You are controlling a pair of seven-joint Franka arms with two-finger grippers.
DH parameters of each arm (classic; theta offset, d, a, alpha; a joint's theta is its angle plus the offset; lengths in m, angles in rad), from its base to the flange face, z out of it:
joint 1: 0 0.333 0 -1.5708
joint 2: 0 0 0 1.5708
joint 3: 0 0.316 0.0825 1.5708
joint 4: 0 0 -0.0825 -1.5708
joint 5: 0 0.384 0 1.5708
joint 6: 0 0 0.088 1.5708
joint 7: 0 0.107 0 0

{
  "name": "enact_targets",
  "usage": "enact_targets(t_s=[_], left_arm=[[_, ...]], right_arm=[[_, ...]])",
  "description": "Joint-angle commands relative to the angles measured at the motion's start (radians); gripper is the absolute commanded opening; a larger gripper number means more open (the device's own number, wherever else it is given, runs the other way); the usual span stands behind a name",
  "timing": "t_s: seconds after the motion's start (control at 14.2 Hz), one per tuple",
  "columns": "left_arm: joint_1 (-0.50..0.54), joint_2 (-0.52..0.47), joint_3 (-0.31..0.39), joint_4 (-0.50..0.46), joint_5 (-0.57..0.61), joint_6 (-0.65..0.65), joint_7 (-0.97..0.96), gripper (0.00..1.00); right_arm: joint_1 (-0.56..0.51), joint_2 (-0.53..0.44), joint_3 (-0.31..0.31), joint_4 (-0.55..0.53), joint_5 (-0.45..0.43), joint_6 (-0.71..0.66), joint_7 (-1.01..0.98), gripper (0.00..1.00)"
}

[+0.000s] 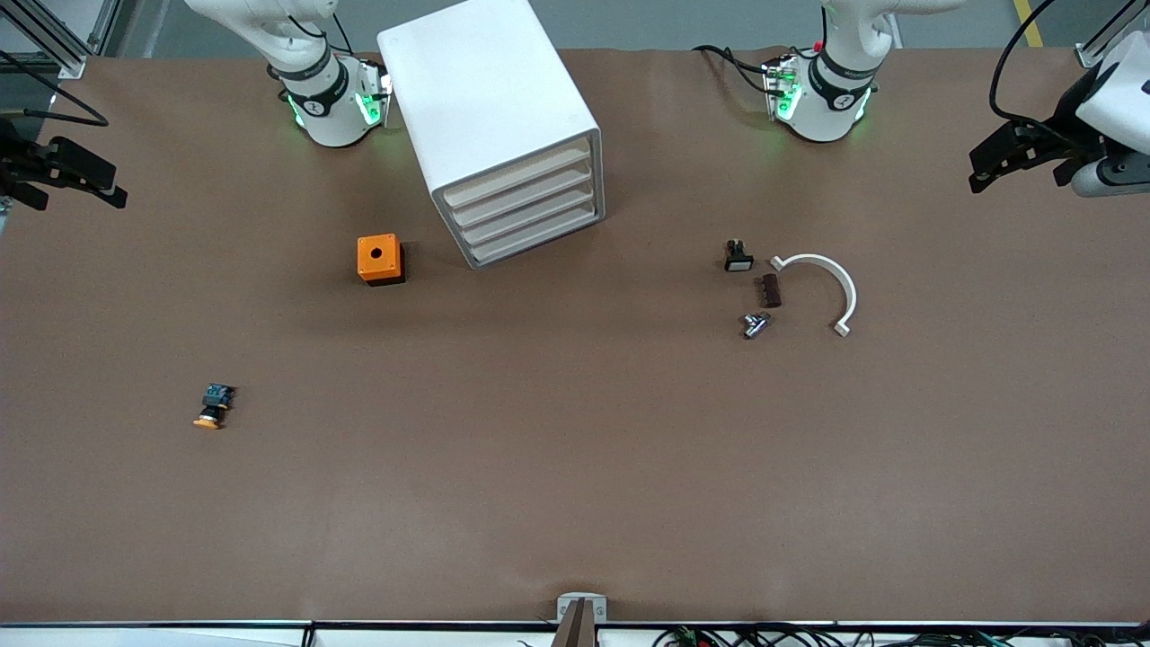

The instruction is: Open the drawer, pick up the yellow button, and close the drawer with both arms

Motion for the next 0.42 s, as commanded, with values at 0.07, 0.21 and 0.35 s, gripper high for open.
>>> enact_targets(t_s=[0.07, 0.21, 0.35], left_arm=[[0.0, 0.002, 0.0, 0.016, -0.004, -0.017, 0.02, 1.0], [0.001, 0.002, 0.002, 0.016, -0.004, -0.017, 0.022, 1.0], [0.001, 0.002, 0.002, 0.016, -0.006, -0.017, 0.022, 1.0]], right_arm=[[-0.01, -0.052, 0.003, -0.058, 0.016, 0.02, 0.014, 1.0], [-0.01, -0.053, 0.003, -0.055, 0.016, 0.019, 0.023, 1.0], [-0.007, -0.053, 0.004, -0.055, 0.016, 0.012, 0.097, 1.0]])
